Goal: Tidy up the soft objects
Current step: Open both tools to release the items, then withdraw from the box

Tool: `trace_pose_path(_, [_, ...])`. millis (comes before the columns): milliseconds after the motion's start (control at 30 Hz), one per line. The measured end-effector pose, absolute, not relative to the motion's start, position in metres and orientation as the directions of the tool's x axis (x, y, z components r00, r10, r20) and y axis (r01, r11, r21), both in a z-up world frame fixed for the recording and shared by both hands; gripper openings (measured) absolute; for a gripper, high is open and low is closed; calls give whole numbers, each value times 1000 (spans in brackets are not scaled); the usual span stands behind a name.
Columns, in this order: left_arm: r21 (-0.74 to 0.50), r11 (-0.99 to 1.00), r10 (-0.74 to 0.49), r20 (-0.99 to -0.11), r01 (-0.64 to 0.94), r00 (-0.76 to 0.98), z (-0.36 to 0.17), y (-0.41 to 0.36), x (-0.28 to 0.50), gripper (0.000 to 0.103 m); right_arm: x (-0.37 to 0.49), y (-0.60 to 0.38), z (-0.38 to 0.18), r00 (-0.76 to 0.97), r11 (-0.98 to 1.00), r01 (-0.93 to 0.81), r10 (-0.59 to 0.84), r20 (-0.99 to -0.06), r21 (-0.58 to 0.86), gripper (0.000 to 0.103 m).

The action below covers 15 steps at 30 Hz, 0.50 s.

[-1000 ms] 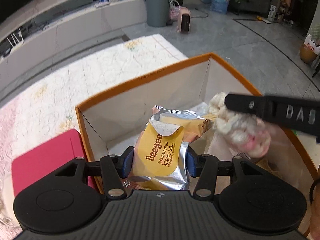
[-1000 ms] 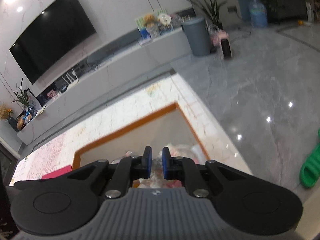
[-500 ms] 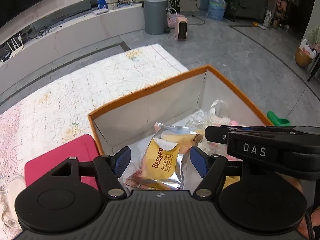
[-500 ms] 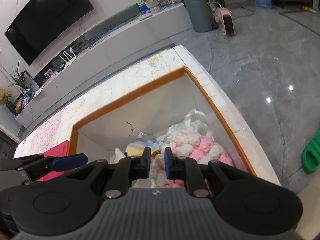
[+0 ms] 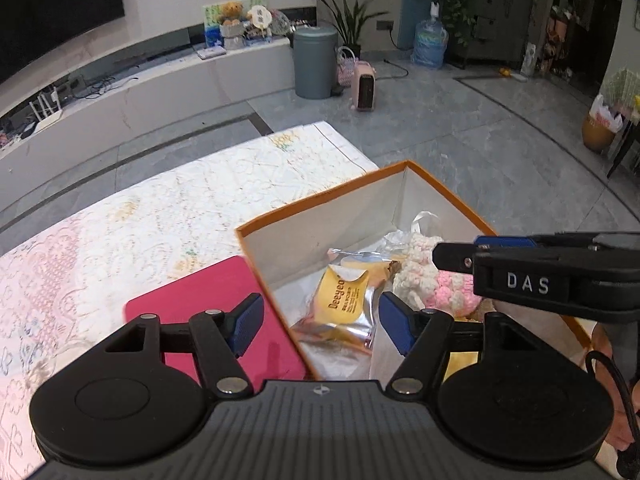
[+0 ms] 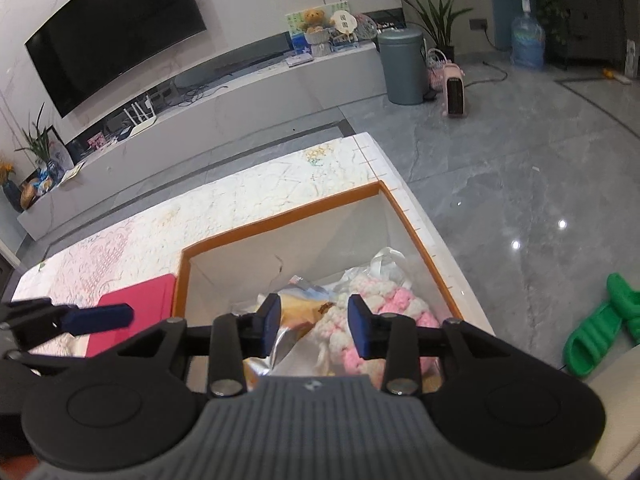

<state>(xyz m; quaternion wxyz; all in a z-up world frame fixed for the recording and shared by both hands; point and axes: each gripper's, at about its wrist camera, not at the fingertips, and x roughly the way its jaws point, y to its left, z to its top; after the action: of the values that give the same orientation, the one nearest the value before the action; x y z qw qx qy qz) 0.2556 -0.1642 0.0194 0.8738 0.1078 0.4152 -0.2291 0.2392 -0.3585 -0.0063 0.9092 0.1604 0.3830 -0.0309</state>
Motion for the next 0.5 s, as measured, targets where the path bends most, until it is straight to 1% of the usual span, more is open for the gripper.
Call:
trace_pose_path(100, [-33,880,-333,-754,475,566,28,-147,245,76,226,-349,0,710,954,168,59,-702,250,43])
trace_pose_path(167, [-52,881,-352,-736,470,578,35,-134,237,75,216,-338,6,718,960,151,57,-694,234,50])
trace_pose_path(233, [-64,885,-361,-721,461,591,40,-121,228,75,204,-325,11,736,968,121,62,-674,221,61])
trace_pose_path(267, [-69,887,-365,-712,457,600,42,-113,223,75,197,-317,15,749,972,109,58,-660,208,64])
trace_pose_path(333, [-69,891,-367,-693,449,620,45,-97,213,72,183,-298,23,771,981,86,44,-635,173,77])
trace_pose_path(400, [-62,904,-351,-670,422,654,45,-79,203,71,170,-278,29,792,988,67,31,-610,138,79])
trace_pose_path(467, [-55,917,-334,-649,396,684,45,-63,195,71,157,-260,34,811,992,27,48,-583,120,80])
trace_pose_path(500, [-55,922,-327,-640,383,696,45,-55,192,71,152,-252,35,815,992,6,67,-575,124,83])
